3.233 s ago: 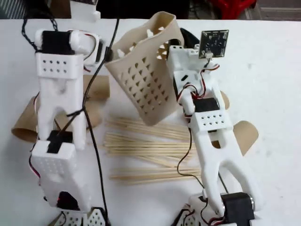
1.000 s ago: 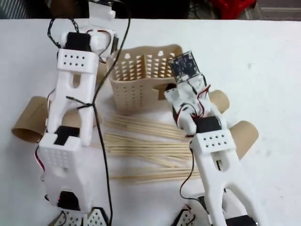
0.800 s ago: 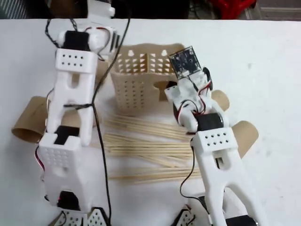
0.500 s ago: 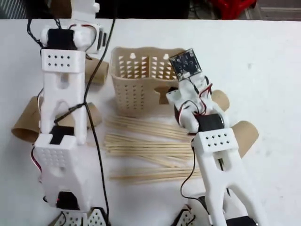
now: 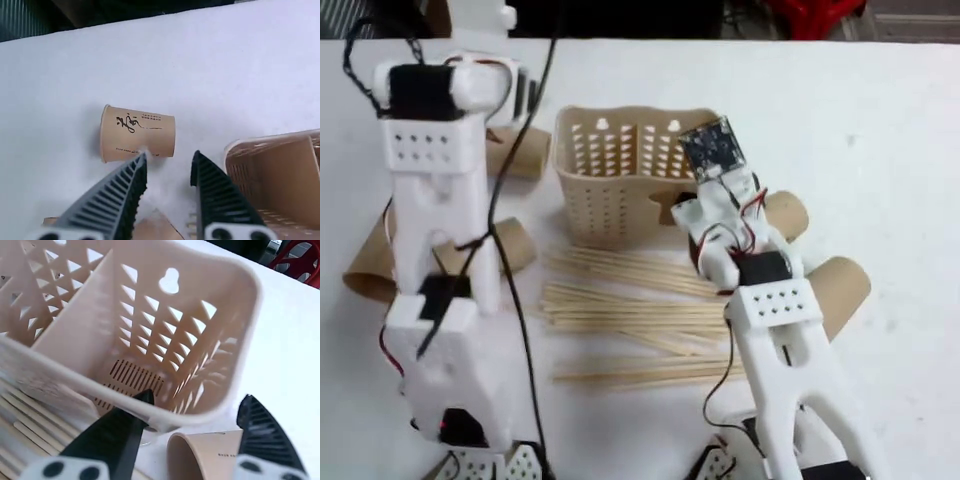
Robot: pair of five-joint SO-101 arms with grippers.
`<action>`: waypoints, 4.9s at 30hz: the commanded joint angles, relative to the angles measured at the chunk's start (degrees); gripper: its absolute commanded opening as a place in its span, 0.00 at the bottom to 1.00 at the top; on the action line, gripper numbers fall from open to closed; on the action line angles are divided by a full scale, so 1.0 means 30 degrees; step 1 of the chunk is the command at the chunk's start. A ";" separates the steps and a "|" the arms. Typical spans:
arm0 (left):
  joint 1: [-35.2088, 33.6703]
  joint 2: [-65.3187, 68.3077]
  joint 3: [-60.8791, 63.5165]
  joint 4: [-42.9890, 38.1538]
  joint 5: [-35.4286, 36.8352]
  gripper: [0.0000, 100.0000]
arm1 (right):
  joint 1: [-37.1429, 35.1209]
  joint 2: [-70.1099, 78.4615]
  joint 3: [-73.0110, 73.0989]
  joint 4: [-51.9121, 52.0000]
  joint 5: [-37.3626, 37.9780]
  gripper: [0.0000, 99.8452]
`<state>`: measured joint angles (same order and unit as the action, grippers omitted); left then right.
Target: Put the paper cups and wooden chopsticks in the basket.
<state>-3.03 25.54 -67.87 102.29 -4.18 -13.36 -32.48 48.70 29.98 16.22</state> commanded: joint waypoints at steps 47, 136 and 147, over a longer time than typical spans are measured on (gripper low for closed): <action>0.2007 0.0425 0.8469 -0.8147 0.7033 0.02 | -0.0513 -0.8571 0.5626 0.0718 0.0205 0.07; 0.1451 -0.0835 -0.1495 -0.0293 0.3399 0.18 | 0.6491 -0.2271 -0.5685 1.3026 0.3458 0.20; 0.0015 -0.2183 -0.2784 0.0088 0.0264 0.18 | 0.9128 -0.2300 -0.5773 1.4110 0.7473 0.20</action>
<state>-1.45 25.71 -73.85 102.11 0.48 9.67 -39.16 34.02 71.38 34.15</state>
